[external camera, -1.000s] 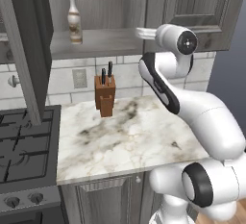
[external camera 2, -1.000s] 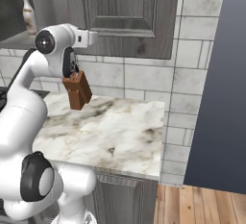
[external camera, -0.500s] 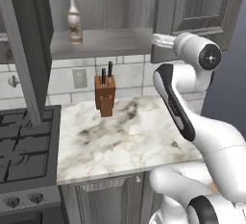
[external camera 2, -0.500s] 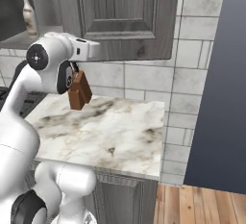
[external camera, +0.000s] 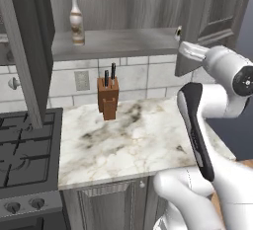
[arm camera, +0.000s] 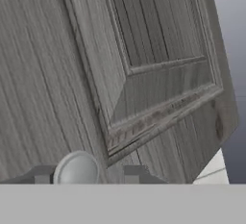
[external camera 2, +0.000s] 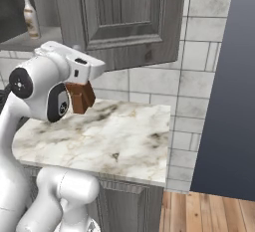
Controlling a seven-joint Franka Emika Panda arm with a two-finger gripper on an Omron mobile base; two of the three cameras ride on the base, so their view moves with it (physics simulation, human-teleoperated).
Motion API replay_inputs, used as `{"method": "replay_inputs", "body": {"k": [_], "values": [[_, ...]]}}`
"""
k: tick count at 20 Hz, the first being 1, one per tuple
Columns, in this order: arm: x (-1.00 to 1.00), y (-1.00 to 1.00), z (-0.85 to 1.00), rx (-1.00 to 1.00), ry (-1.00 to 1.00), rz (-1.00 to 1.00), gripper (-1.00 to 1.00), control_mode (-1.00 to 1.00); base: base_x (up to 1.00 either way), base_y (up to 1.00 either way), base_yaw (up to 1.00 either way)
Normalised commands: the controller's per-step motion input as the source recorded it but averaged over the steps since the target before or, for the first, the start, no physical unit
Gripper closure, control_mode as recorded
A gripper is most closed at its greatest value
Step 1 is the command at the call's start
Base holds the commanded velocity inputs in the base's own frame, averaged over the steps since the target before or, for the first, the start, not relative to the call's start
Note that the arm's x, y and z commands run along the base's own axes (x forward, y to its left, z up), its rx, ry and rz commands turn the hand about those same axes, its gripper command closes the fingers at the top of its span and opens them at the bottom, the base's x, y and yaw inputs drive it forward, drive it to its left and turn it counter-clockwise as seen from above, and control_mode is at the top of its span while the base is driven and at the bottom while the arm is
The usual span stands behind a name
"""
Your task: Open the cabinet directly in front. Then move the liquor and the mug to the dining counter with the jar on it.
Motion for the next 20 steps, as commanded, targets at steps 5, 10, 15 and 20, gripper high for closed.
{"method": "replay_inputs", "body": {"k": [5, 10, 15, 20], "values": [[-0.78, -1.00, 0.00, 0.10, -0.05, -0.09, 1.00, -1.00, 0.00, 0.00, 0.00], [-0.60, -0.87, 0.00, 0.08, -0.02, -0.09, 1.00, -1.00, 0.00, 0.00, 0.00], [-0.03, -0.10, 0.00, 0.01, 0.00, -0.02, -1.00, -1.00, 0.00, 0.00, 0.00], [-0.37, 0.00, 0.02, 0.00, -0.06, 0.00, -1.00, -1.00, 0.00, 0.00, 0.00]]}}
